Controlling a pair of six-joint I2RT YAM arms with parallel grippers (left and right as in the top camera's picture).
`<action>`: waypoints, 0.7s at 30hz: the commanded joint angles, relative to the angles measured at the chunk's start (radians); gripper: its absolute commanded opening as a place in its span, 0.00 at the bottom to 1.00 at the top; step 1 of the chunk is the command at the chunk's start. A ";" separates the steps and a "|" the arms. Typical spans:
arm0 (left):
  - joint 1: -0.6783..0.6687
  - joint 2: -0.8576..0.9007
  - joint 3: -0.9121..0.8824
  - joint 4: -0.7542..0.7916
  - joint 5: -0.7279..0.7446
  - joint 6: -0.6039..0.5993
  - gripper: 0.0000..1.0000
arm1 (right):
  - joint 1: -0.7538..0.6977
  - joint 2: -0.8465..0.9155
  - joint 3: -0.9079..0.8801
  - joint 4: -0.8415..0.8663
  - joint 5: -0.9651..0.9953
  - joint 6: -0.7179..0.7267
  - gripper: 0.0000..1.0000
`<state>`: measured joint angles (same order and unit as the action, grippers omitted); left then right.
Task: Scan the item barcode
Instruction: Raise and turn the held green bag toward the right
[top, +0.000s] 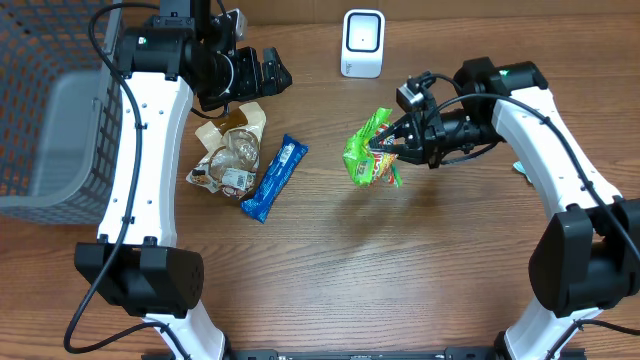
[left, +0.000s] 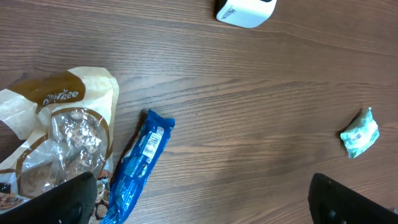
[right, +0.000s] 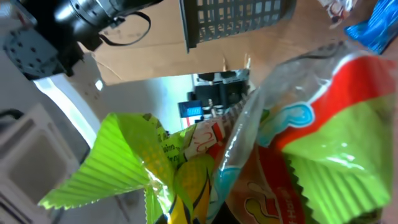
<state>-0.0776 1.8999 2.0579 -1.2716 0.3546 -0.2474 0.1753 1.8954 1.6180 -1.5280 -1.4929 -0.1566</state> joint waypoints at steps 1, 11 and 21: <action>0.005 -0.015 0.010 0.000 -0.007 0.016 1.00 | -0.032 -0.011 0.013 -0.014 -0.077 0.077 0.03; 0.005 -0.015 0.010 0.000 -0.007 0.016 1.00 | -0.079 -0.011 0.013 0.093 0.133 0.060 0.04; 0.005 -0.015 0.010 0.000 -0.007 0.016 1.00 | 0.111 -0.011 0.013 0.203 1.495 0.535 0.04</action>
<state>-0.0776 1.8999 2.0579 -1.2716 0.3550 -0.2474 0.2253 1.8954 1.6180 -1.3273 -0.5510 0.1596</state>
